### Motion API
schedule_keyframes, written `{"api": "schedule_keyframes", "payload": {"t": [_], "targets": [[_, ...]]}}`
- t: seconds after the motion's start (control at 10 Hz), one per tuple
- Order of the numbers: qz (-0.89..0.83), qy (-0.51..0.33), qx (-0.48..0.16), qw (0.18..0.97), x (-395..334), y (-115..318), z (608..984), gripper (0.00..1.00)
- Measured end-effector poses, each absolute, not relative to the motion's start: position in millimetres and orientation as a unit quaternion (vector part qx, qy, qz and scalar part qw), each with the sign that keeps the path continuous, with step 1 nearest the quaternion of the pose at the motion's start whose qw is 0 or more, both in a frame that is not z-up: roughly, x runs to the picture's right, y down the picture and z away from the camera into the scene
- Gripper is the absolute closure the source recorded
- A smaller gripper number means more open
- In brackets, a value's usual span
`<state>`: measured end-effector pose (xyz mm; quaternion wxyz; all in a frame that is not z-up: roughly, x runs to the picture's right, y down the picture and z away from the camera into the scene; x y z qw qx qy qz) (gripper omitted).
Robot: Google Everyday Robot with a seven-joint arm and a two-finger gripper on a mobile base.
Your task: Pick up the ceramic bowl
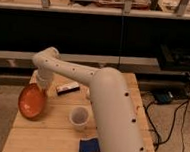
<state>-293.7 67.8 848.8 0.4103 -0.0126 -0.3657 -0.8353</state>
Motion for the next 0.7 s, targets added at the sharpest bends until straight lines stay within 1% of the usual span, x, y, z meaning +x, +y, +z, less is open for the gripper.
{"api": "schedule_keyframes", "payload": {"t": [0.4,0.7], "targets": [[-0.839,-0.364,-0.008,0.405,-287.4,49.8,830.1,0.86],[-0.84,-0.364,-0.005,0.402,-285.6,50.3,832.6,0.86]]}}
